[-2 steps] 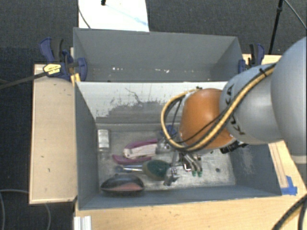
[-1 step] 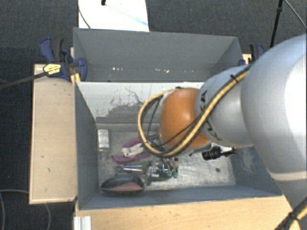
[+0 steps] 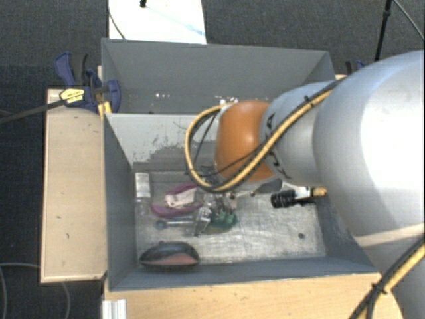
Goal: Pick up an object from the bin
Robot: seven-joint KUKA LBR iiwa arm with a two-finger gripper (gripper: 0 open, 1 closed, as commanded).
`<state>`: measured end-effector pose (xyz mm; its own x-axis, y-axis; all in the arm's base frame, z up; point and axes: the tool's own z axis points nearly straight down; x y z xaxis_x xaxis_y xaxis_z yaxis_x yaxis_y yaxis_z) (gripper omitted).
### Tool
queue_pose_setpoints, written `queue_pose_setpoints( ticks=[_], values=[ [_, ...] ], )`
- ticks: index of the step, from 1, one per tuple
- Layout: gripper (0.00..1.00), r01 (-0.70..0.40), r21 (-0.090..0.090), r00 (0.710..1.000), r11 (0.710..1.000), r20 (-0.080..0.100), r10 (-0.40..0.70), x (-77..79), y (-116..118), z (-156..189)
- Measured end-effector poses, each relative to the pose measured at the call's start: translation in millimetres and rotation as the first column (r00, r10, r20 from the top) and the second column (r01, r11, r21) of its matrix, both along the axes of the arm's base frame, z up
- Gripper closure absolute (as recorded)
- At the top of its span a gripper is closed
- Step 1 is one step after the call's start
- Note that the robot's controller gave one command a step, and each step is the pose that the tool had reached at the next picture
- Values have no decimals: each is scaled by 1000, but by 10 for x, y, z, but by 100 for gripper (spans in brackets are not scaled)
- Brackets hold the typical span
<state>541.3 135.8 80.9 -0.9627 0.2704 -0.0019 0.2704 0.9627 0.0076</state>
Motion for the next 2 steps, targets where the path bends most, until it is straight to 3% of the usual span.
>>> queue_pose_setpoints(
  ticks=[1,2],
  values=[
    [0,297,8,955,955,3,-297,123,55,-3],
    [100,293,11,956,956,9,-293,147,58,22]
  ],
)
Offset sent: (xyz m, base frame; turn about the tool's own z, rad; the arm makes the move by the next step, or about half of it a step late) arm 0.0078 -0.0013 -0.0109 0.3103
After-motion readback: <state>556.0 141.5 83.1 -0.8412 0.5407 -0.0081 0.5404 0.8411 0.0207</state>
